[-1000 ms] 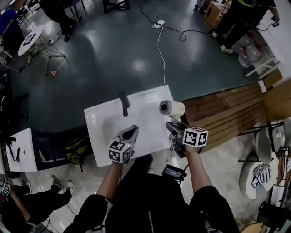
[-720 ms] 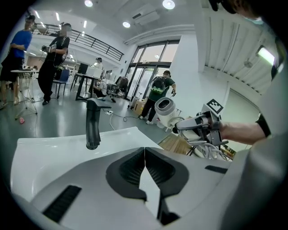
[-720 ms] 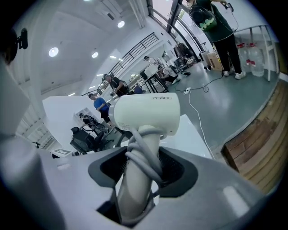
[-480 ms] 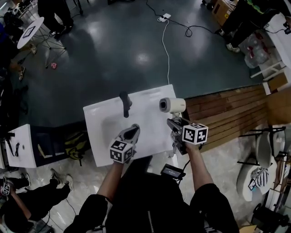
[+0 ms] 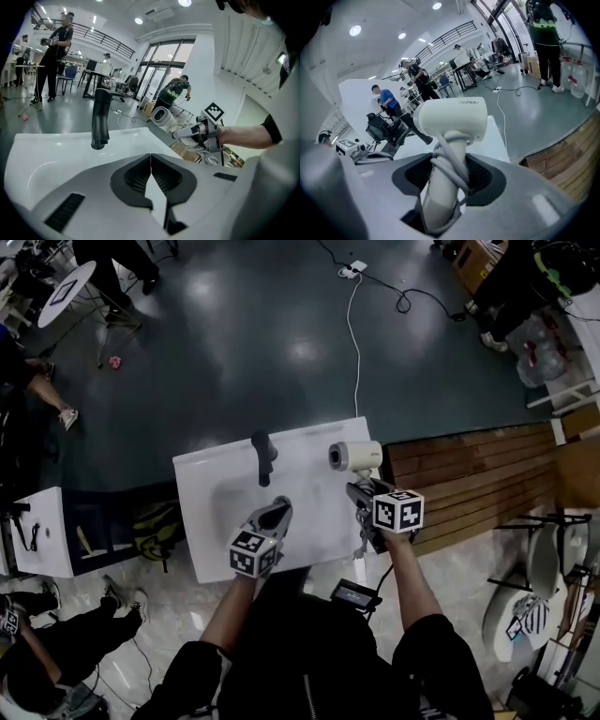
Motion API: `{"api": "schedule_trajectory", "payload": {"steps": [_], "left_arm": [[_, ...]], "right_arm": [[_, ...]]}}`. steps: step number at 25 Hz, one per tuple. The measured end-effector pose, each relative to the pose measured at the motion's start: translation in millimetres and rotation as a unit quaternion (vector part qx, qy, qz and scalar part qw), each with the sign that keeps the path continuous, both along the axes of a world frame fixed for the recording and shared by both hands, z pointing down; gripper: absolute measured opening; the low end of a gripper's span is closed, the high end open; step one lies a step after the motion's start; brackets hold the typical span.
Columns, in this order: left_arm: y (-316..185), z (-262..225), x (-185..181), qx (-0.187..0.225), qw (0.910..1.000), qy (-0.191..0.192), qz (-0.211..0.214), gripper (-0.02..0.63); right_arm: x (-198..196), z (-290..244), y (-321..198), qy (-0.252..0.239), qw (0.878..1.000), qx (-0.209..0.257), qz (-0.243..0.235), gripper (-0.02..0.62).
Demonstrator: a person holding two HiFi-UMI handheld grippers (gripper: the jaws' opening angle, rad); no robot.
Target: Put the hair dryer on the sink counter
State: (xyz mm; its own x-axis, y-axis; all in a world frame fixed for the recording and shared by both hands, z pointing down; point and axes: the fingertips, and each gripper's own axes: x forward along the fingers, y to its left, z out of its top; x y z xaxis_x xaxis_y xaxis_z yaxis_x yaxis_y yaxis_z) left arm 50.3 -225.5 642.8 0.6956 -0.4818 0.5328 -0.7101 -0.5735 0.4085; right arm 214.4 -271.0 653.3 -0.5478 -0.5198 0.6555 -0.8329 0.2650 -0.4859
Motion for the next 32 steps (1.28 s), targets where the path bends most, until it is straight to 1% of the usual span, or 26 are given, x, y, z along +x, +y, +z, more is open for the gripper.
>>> {"api": "schedule_trajectory", "payload": {"steps": [7, 14, 23, 32], "left_arm": [[-5, 8, 2, -0.011, 0.9999, -0.004, -0.006, 0.012], [-7, 15, -1, -0.020, 0.9997, -0.008, -0.013, 0.012], [-15, 22, -3, -0.027, 0.9994, -0.011, -0.020, 0.012], [-19, 28, -2, -0.037, 0.9991, -0.012, -0.018, 0.012]], "right_arm": [[0, 21, -16, 0.037, 0.999, -0.005, -0.030, 0.202], [0, 35, -33, 0.077, 0.995, -0.006, -0.061, 0.202], [8, 53, -56, 0.093, 0.993, -0.023, -0.067, 0.202], [14, 71, -66, 0.111, 0.991, -0.038, -0.069, 0.202]]}}
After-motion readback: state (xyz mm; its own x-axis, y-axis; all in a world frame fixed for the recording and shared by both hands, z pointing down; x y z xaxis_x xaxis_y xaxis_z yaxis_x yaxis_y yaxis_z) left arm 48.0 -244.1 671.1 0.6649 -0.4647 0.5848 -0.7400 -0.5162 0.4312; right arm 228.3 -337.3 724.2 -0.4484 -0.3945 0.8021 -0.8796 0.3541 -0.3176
